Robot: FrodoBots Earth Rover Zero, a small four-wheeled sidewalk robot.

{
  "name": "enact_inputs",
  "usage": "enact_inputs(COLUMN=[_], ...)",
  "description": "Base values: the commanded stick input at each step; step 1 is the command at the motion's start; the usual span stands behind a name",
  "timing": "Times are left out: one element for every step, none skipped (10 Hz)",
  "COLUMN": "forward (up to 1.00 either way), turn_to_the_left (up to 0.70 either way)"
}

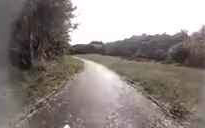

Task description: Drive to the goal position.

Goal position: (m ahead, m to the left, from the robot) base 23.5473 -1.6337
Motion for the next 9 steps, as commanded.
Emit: enact_inputs(forward=[1.00,1.00,1.00,1.00,1.00,1.00,1.00,1.00,1.00], turn_to_the_left=[0.00,0.00,0.00,0.00,0.00,0.00,0.00,0.00,0.13])
